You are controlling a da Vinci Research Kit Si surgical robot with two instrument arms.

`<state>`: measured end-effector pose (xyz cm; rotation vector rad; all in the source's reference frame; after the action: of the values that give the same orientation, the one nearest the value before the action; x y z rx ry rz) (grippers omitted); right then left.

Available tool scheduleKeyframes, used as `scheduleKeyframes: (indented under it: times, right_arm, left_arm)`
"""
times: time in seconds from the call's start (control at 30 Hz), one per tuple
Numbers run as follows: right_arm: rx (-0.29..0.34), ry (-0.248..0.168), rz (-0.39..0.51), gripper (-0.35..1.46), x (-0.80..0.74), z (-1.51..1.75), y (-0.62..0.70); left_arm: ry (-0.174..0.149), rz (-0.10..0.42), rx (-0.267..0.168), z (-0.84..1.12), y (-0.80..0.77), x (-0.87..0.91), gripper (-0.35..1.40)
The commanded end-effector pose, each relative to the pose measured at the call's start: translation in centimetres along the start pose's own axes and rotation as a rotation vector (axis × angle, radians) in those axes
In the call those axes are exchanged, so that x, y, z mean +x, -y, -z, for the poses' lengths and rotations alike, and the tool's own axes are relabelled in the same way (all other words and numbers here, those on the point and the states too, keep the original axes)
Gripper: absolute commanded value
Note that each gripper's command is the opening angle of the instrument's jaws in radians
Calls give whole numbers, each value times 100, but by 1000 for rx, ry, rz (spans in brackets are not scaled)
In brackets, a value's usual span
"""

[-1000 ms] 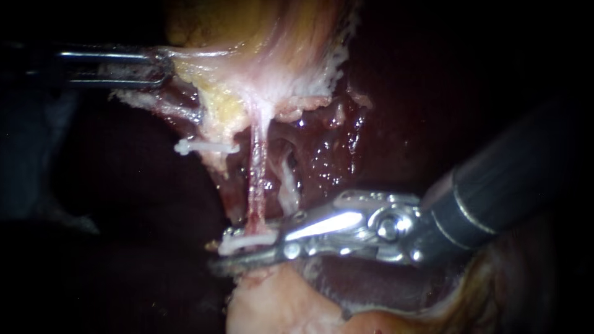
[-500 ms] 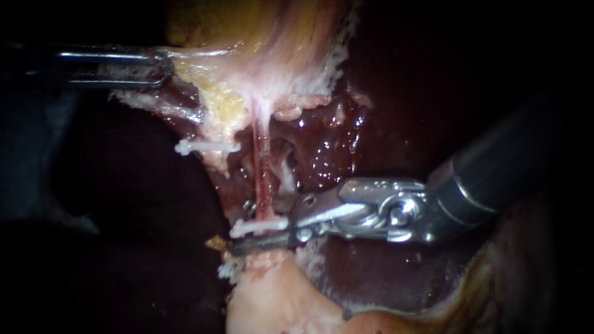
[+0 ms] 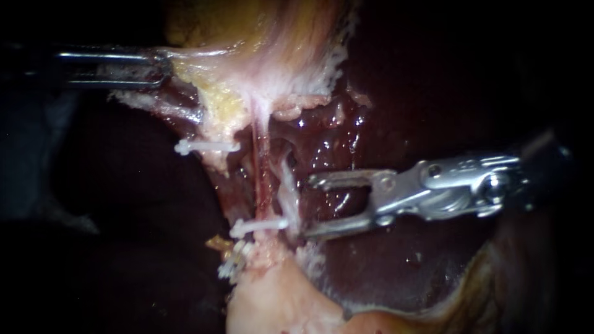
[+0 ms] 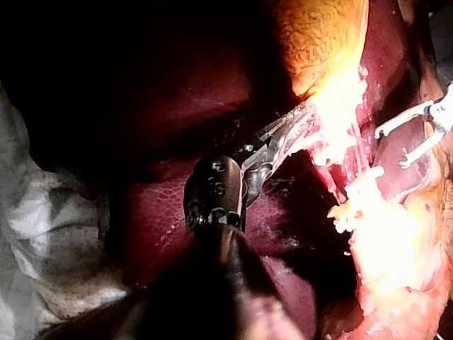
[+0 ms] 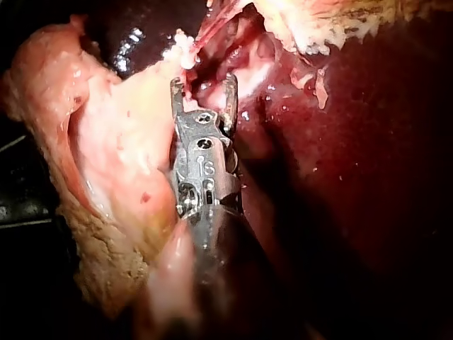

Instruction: Going back first clip right tube

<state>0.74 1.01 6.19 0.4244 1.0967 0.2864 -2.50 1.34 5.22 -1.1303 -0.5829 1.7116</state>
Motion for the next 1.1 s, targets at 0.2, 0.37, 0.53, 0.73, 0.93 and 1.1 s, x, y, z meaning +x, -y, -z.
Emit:
scheduleKeyframes:
  times: [0.2, 0.37, 0.53, 0.73, 0.93, 1.1]
  right_arm:
    - [-13, 4, 46, 50, 2, 34, -9]
    - [-11, 4, 51, 50, 2, 42, -10]
    - [-10, 4, 51, 50, 1, 42, -10]
    - [-10, 4, 52, 50, 0, 42, -9]
    - [-11, 4, 52, 50, 0, 42, -10]
    - [-11, 4, 52, 50, 1, 42, -9]
  left_arm:
    - [0, 0, -1, 0, 0, 0, -35]
    - [0, 0, 0, -1, 1, 0, -35]
    - [-2, -1, 3, -8, 2, -1, -35]
    - [-7, -5, 9, -29, 2, -8, -35]
    - [-3, -12, 6, -47, 2, -19, -35]
    - [1, -15, 4, -51, 5, -23, -35]
